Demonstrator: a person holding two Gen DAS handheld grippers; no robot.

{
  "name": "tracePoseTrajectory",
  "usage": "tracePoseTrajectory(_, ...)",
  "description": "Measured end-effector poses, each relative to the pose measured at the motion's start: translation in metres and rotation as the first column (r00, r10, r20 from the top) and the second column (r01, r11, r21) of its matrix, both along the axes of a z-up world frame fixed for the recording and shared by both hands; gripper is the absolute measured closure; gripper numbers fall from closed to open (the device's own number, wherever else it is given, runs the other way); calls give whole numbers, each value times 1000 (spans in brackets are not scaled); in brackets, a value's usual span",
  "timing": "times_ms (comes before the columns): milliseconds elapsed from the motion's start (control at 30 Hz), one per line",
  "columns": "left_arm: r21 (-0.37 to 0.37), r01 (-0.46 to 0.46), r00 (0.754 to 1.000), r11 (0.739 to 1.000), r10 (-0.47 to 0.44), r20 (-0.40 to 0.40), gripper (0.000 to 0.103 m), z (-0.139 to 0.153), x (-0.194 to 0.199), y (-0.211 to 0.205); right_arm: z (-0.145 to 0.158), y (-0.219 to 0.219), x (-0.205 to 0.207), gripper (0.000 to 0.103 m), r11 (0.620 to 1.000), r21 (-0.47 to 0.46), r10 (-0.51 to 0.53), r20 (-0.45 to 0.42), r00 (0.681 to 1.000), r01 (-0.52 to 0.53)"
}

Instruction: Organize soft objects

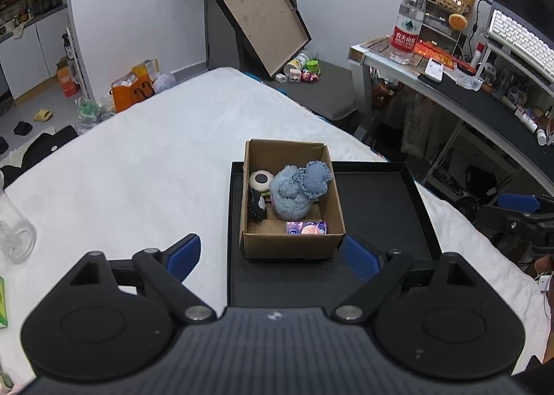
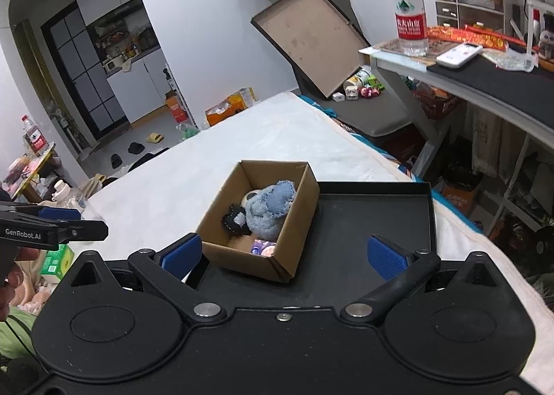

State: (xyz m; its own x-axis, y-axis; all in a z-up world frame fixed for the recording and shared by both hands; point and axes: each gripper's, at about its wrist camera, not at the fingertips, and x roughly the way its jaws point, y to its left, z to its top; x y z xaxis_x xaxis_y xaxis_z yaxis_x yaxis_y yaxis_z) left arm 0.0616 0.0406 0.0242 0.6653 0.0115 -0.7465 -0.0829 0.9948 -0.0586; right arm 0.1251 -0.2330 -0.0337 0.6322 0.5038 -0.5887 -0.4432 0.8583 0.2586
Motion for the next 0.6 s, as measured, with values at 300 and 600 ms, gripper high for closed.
tracePoseTrajectory(300,18,8,999,1000,-8,37,13,25,-24,-13,36,-7,-20,0,999,35,38,35,999,-39)
tracePoseTrajectory(600,26,28,996,999,-30,86,12,54,-45,-24,65,-13,-37,0,993,80,81,17,997,-83)
